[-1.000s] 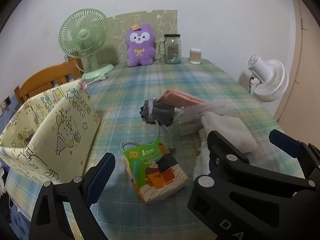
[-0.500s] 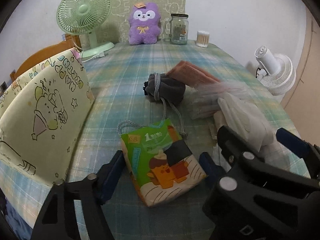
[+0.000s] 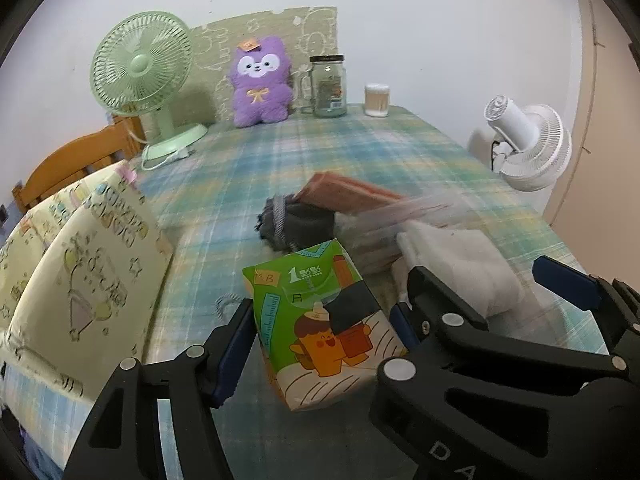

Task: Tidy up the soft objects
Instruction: 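Grasp the white towel with the right tool while the left grasps the green box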

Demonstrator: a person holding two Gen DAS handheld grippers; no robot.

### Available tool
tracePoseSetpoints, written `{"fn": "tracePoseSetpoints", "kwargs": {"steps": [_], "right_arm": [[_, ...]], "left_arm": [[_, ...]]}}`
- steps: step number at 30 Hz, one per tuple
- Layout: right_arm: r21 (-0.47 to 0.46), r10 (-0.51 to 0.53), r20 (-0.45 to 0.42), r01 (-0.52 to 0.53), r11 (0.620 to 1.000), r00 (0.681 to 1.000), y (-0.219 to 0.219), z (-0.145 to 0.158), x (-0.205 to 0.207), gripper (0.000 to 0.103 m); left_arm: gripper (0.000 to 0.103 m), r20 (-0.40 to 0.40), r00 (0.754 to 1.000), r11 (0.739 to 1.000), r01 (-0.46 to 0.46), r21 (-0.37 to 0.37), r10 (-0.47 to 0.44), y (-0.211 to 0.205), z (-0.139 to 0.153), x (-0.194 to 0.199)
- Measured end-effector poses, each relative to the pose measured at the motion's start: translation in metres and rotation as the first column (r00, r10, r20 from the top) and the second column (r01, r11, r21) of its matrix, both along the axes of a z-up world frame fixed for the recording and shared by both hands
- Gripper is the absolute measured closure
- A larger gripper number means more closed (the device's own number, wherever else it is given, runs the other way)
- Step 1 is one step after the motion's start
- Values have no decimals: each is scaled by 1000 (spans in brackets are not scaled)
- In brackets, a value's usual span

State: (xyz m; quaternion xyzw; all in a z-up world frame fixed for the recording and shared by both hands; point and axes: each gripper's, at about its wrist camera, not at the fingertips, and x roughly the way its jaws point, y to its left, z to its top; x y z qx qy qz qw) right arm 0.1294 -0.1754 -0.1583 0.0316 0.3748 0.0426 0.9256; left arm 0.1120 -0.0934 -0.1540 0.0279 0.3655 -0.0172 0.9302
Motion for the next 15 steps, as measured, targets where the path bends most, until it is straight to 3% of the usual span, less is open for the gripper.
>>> {"fn": "tracePoseSetpoints", "kwargs": {"steps": [15], "right_arm": [[21,-14,-50,15,1000,999,-9,-13,22,5]], "left_arm": [[33,-45,997,998,56,14,-55,-11,-9,23]]}}
